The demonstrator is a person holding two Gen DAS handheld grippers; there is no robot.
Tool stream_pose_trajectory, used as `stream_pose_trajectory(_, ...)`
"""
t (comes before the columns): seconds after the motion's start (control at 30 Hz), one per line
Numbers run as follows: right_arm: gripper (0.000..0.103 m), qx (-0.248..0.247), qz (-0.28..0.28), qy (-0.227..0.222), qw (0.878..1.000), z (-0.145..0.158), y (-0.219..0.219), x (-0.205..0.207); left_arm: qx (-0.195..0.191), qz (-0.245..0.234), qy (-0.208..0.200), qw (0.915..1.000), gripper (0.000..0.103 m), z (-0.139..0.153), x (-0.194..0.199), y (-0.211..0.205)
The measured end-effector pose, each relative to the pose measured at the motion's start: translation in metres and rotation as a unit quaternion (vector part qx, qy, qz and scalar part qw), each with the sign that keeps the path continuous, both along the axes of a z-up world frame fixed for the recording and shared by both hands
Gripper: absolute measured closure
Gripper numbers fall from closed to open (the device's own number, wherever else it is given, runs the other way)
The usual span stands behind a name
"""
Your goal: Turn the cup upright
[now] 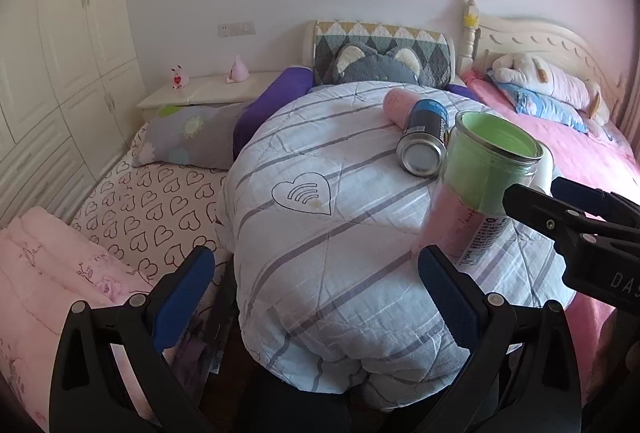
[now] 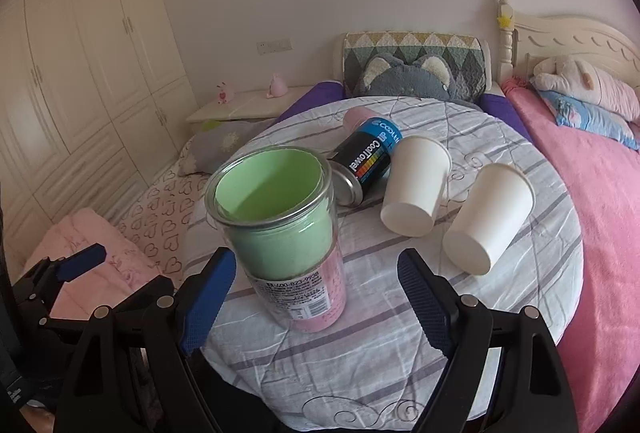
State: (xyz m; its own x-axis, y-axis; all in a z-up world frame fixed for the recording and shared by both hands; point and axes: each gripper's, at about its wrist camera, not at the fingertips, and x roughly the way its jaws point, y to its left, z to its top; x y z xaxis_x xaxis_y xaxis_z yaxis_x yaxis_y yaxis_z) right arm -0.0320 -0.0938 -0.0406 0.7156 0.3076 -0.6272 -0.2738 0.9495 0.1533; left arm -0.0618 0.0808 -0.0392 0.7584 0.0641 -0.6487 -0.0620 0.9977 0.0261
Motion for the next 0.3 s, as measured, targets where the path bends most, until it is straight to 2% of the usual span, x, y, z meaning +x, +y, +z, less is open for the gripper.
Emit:
stream_pose_trajectory(0.17, 0.019, -0.002, 0.010, -0.013, 1.000, 0.0070, 0.0041, -0.0075, 0.021, 0.000, -0.042, 0.9989, 0.000, 0.0044, -0.0026, -0.0005)
stream_pose_trajectory(0.3, 0.019, -0.003, 0.019, -0.009, 1.000, 0.0057, 0.0073, -0.0092, 0.037, -0.008, -0.045, 0.9983, 0.000, 0.0064, -0.0033, -0.0070)
